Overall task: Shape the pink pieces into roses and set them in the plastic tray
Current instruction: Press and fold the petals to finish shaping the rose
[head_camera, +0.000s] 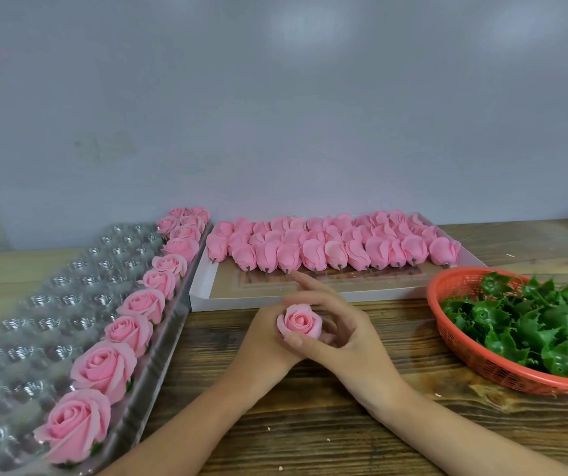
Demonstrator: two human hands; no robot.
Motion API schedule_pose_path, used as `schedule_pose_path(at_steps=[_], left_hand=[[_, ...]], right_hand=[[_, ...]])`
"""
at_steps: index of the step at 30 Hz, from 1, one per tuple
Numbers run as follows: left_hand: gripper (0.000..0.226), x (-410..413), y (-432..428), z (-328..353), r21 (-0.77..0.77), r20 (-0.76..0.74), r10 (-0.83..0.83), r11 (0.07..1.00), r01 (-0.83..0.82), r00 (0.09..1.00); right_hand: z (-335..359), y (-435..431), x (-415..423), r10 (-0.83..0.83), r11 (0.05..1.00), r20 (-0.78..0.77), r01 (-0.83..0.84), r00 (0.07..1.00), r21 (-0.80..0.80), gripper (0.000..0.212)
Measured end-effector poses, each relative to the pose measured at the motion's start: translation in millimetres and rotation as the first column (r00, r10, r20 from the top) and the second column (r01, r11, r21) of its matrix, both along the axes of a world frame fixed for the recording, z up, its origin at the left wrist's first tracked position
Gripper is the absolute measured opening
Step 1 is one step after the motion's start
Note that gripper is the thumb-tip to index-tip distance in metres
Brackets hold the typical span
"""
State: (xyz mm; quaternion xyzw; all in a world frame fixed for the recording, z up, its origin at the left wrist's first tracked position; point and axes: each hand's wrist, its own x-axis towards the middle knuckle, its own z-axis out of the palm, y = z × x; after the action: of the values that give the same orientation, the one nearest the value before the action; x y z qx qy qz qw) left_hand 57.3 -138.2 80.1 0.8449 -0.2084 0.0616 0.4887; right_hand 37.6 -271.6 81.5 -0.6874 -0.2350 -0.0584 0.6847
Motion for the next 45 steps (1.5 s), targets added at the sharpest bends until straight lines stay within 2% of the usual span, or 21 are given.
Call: schedule_pose_path(at_steps=[3, 6, 9, 13, 18, 20, 22, 23, 24, 25, 26, 27, 28, 29, 30, 32, 38, 43, 45], left_hand=[[0.026, 4.2, -4.0, 3.9, 0.053, 0.023, -0.054, 0.997, 0.053, 0.998], [0.021, 5.1, -2.3, 2.6, 0.086, 0.031, -0.057, 0.995, 0.054, 0.998], [0.019, 4.4, -1.5, 2.6, 0.059, 0.016, -0.046, 0.997, 0.045, 0.999], [0.023, 4.3, 0.9, 3.2, 0.040, -0.009, -0.067, 0.997, 0.067, 0.998], [0.022, 4.5, -3.0, 3.1, 0.143, -0.003, -0.035, 0.989, 0.036, 0.999], [0.023, 6.4, -1.7, 1.1, 0.154, -0.006, -0.032, 0.988, 0.032, 0.999], [0.025, 4.0, -1.9, 3.4, 0.174, 0.001, -0.009, 0.985, 0.009, 1.000], [0.023, 5.3, -6.4, -3.9, 0.121, 0.022, 0.013, 0.992, -0.016, 1.000], [0.025, 3.9, -12.6, -11.8, 0.129, 0.063, 0.116, 0.984, -0.124, 0.991], [0.032, -7.3, -18.5, -5.4, 0.201, 0.005, 0.210, 0.958, -0.207, 0.978], [0.032, -10.9, -21.4, -3.0, 0.251, 0.032, 0.318, 0.915, -0.316, 0.947], [0.024, -6.4, -17.4, -9.1, 0.206, 0.052, 0.301, 0.930, -0.305, 0.952], [0.017, 3.8, -17.3, -8.4, 0.076, -0.025, 0.254, 0.965, -0.251, 0.967], [0.014, 5.5, -11.3, -3.8, -0.005, -0.123, 0.166, 0.986, -0.168, 0.978], [0.009, 2.8, -5.2, 2.6, -0.062, -0.157, 0.118, 0.990, -0.129, 0.980], [0.005, 2.8, 0.3, 5.4, -0.118, -0.141, 0.092, 0.987, -0.109, 0.986], [0.005, 3.3, 1.7, 3.9, -0.112, -0.130, 0.127, 0.984, -0.141, 0.983], [0.002, -0.6, -1.3, 8.1, -0.087, -0.119, 0.056, 0.994, -0.067, 0.991], [0.005, -1.0, -2.9, 8.4, -0.059, -0.096, 0.044, 0.997, -0.050, 0.994]], right_hand=[[-1.8, -0.1, 0.6, -0.004, 1.000, 0.017, 0.004, 1.000, 0.004, 0.018], [-5.2, 0.3, 1.7, -0.018, 0.999, 0.036, 0.020, 0.999, -0.048, 0.012], [-7.1, 0.2, 2.3, -0.041, 0.994, 0.043, 0.045, 0.998, -0.104, 0.013], [-5.4, -0.3, 1.1, -0.052, 0.990, 0.052, 0.058, 0.997, -0.126, 0.028], [-7.7, 0.1, 1.2, -0.048, 0.990, 0.051, 0.054, 0.998, -0.133, 0.010], [-8.3, -0.1, 1.0, -0.052, 0.984, 0.036, 0.057, 0.998, -0.172, 0.011], [-7.5, 0.3, 0.2, -0.056, 0.979, 0.042, 0.063, 0.998, -0.193, 0.020], [-6.4, 0.6, -0.4, -0.060, 0.981, 0.045, 0.067, 0.997, -0.180, 0.028], [-5.1, 1.0, -0.9, -0.066, 0.985, 0.046, 0.072, 0.997, -0.155, 0.035], [-3.7, 1.7, -1.4, -0.072, 0.989, 0.045, 0.077, 0.996, -0.125, 0.039], [-2.4, 2.8, -1.8, -0.076, 0.992, 0.040, 0.079, 0.996, -0.094, 0.041], [-2.0, 4.5, -2.4, -0.080, 0.995, 0.026, 0.081, 0.996, -0.061, 0.042], [-2.2, 6.3, -2.6, -0.085, 0.996, 0.000, 0.085, 0.996, -0.022, 0.042], [-3.1, 8.1, -3.0, -0.092, 0.996, -0.035, 0.093, 0.995, 0.015, 0.040], [-4.5, 9.8, -3.2, -0.102, 0.993, -0.074, 0.105, 0.992, 0.044, 0.039], [-7.2, 12.3, -4.5, -0.104, 0.990, -0.137, 0.116, 0.985, 0.080, 0.038], [-6.7, 14.7, -6.5, -0.048, 0.992, -0.208, 0.072, 0.977, 0.108, 0.039], [-6.6, 15.0, -8.0, -0.102, 0.993, -0.093, 0.106, 0.990, 0.043, 0.051], [-5.0, 14.3, -8.3, -0.104, 0.993, -0.073, 0.108, 0.992, 0.052, 0.044]])
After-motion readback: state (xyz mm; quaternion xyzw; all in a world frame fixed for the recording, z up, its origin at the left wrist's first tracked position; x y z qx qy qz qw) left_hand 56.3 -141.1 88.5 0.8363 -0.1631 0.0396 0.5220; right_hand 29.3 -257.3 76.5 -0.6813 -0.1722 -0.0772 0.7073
